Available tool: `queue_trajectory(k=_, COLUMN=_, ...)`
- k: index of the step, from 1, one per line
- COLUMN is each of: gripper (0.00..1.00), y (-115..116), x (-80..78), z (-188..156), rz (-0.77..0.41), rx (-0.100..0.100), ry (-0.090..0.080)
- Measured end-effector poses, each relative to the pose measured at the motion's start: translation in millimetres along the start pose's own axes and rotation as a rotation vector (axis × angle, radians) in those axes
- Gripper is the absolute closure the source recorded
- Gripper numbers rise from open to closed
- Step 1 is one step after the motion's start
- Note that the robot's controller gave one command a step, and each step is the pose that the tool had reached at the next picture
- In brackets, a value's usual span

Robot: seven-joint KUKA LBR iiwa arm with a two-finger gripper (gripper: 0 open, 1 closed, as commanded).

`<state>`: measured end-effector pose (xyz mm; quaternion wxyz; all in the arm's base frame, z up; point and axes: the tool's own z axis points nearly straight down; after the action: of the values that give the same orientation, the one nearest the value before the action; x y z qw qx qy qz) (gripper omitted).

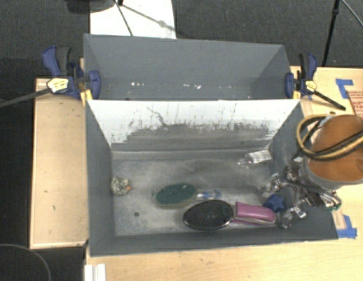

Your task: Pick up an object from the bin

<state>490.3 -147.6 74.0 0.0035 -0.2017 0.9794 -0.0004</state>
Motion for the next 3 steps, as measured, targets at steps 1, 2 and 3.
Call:
queue_trajectory(k=1, gripper=1.00, y=0.6, x=0.1, z=-1.5, rz=-0.005, rx=-0.001, ry=0.002)
queue_trajectory(k=2, gripper=0.00, y=0.1, x=0.1, z=-0.6, rz=-0.005, rx=0.000, ry=0.001)
queue_trajectory(k=3, gripper=1.00, y=-0.4, x=-0.1, z=-1.8, rz=-0.008, rx=0.001, ry=0.000)
